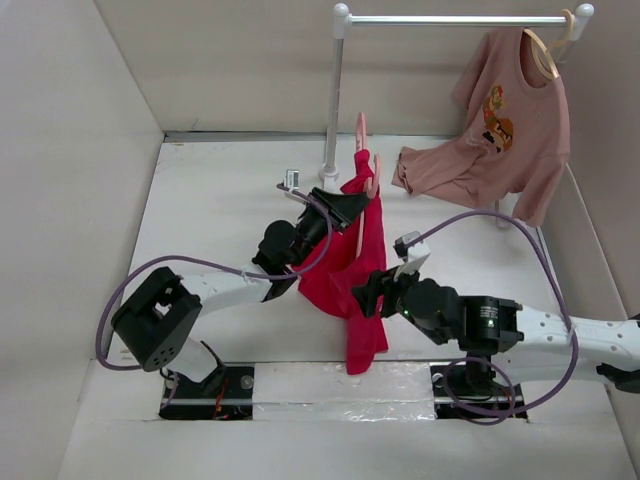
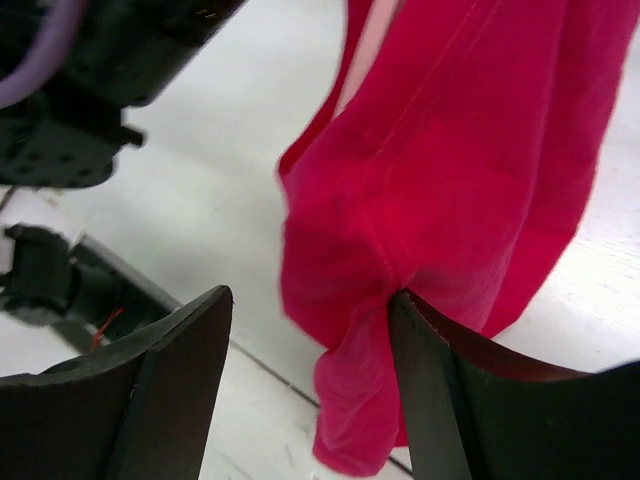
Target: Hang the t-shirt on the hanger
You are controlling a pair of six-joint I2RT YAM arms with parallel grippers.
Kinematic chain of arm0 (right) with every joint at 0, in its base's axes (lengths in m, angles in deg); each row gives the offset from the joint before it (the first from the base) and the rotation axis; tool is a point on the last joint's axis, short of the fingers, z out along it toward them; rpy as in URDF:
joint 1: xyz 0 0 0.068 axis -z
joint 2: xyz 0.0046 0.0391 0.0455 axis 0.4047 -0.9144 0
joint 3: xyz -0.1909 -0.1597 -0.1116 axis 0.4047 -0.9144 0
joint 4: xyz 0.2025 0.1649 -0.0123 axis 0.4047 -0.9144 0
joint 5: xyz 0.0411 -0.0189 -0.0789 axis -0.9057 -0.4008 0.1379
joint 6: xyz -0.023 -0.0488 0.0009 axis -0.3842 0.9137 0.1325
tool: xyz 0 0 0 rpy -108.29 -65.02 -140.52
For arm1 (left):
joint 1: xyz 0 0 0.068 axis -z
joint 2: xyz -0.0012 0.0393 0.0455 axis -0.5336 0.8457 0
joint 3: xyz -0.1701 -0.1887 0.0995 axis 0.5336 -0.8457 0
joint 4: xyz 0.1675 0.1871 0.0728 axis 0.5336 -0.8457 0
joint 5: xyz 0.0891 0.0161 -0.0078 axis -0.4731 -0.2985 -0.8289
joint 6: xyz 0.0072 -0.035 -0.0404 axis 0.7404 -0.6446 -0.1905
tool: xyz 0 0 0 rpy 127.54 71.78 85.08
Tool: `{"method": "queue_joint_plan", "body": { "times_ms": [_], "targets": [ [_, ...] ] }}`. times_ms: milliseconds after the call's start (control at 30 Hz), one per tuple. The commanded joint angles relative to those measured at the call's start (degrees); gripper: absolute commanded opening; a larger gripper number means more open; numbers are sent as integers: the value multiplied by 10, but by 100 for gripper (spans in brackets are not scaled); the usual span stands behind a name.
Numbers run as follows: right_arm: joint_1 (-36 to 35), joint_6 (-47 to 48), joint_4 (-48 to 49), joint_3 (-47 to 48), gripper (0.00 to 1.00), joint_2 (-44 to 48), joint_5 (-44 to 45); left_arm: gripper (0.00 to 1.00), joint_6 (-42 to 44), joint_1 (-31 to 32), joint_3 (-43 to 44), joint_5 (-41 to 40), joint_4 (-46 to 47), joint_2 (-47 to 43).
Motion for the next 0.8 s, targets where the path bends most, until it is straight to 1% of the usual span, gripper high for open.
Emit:
{"method": "queue_joint_plan", "body": {
  "times_ms": [0, 67, 133, 167, 233, 300, 433, 500, 533, 667, 767],
  "targets": [
    [19, 27, 40, 22, 68, -22, 23, 0, -3, 4, 7, 3, 50, -50],
    [25, 45, 55, 24, 68, -26, 27, 0, -1, 4, -4, 3, 44, -62],
    [31, 56, 63, 26, 68, -28, 28, 0, -1, 4, -4, 24, 35, -73],
    [47, 74, 87, 22, 67, -26, 24, 0, -3, 4, -4, 31, 26, -75],
    [62, 90, 111, 20, 65, -29, 1, 0, -10, 4, -13, 36, 28, -78],
    [73, 108, 132, 26, 64, -36, -4, 0, -19, 10, -19, 38, 34, -77],
    [73, 129, 126, 57, 62, -54, 17, 0, -31, 16, -25, 53, 35, -70],
    [73, 135, 107, 78, 62, -60, 23, 0, -28, 24, -32, 41, 32, -73],
    [73, 134, 101, 82, 58, -59, 19, 0, -27, 24, -31, 41, 29, -73],
    [78, 135, 121, 65, 57, -54, 22, 0, -27, 35, -39, 39, 35, -80],
    [84, 122, 102, 67, 57, -63, 21, 0, -28, 46, -35, 42, 33, -80]
  ]
}}
